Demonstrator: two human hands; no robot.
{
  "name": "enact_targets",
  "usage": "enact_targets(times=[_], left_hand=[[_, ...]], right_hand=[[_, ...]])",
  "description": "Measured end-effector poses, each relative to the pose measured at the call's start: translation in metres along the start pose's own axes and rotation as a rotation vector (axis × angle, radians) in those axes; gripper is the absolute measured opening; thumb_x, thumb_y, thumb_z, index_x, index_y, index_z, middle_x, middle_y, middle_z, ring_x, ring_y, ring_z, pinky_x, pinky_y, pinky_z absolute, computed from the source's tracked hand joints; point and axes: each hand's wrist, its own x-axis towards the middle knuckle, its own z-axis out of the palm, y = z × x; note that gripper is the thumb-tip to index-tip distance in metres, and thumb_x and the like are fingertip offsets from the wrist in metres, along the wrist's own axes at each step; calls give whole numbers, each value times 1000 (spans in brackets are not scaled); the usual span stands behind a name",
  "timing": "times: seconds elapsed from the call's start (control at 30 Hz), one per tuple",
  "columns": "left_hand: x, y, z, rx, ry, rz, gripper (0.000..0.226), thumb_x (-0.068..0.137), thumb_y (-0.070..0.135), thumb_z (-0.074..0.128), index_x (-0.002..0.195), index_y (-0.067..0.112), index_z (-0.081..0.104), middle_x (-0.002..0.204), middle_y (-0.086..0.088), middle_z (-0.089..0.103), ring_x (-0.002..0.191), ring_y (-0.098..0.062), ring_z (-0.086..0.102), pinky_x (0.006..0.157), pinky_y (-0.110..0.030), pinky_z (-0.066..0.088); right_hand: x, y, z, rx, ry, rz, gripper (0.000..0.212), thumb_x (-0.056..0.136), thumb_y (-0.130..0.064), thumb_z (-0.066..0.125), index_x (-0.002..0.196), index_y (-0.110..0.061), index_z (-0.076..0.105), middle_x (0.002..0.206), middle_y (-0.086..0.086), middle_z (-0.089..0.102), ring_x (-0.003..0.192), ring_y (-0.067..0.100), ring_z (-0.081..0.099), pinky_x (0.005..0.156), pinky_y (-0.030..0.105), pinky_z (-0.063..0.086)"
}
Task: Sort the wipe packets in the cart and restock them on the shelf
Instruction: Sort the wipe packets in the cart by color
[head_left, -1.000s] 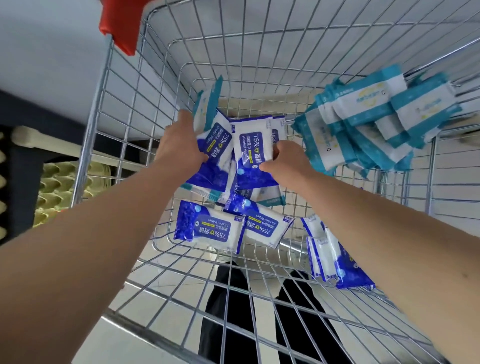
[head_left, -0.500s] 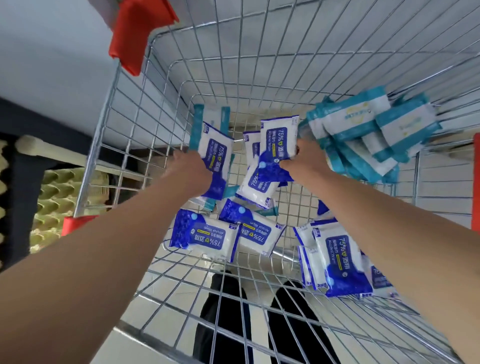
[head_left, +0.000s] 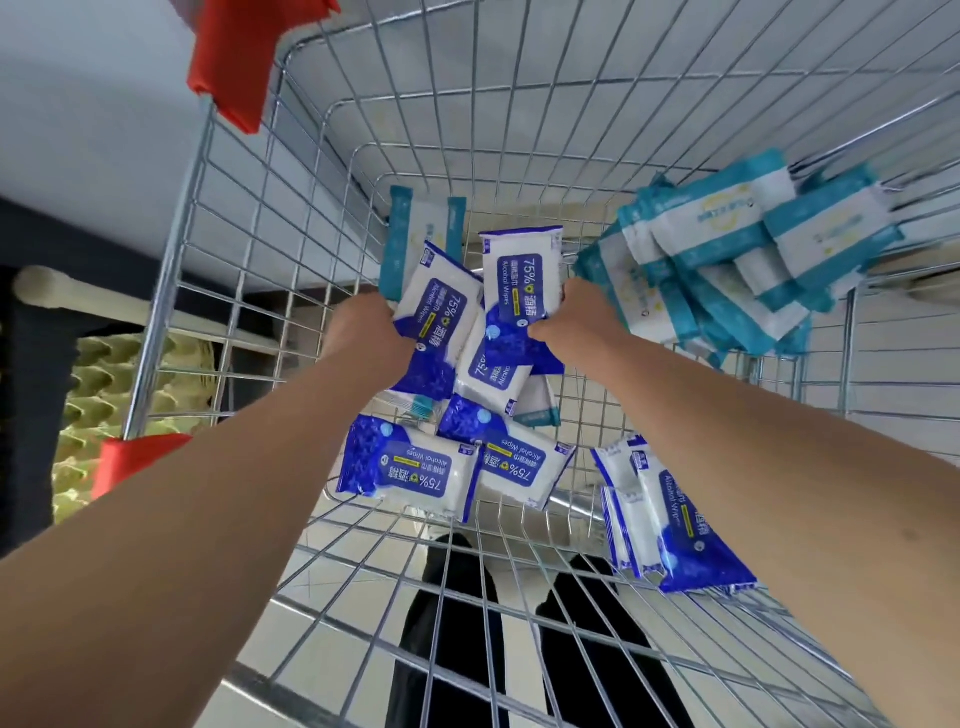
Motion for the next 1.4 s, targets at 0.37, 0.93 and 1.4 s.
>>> enact_targets(times=[0.37, 0.93, 1.4], left_hand=[[-35, 14, -34, -522, -98, 61, 41, 83, 9, 71, 110, 21, 43, 105, 1, 61, 92, -14, 63, 63, -25, 53], [-118, 135, 63, 142, -692, 393, 56, 75, 13, 79, 125, 18, 54, 120, -1, 59, 110, -20, 57, 92, -26, 45], [-132, 148, 117, 471, -477, 559, 99, 62, 58, 78, 144, 29, 32, 139, -4, 41, 128, -29, 32, 105, -46, 36]], right_hand=[[-29, -8, -51, 116, -26, -105, 32, 80, -9, 70, 109, -7, 57, 104, 7, 64, 88, 17, 60, 60, 21, 45], [-133, 154, -187, -462, -258, 81, 27, 77, -5, 68, 103, -7, 58, 102, 9, 63, 89, 23, 61, 72, 28, 48], [-127, 200, -166, -671, -299, -80, 80, 59, -25, 87, 126, -13, 43, 119, 8, 43, 98, 21, 51, 82, 33, 49]])
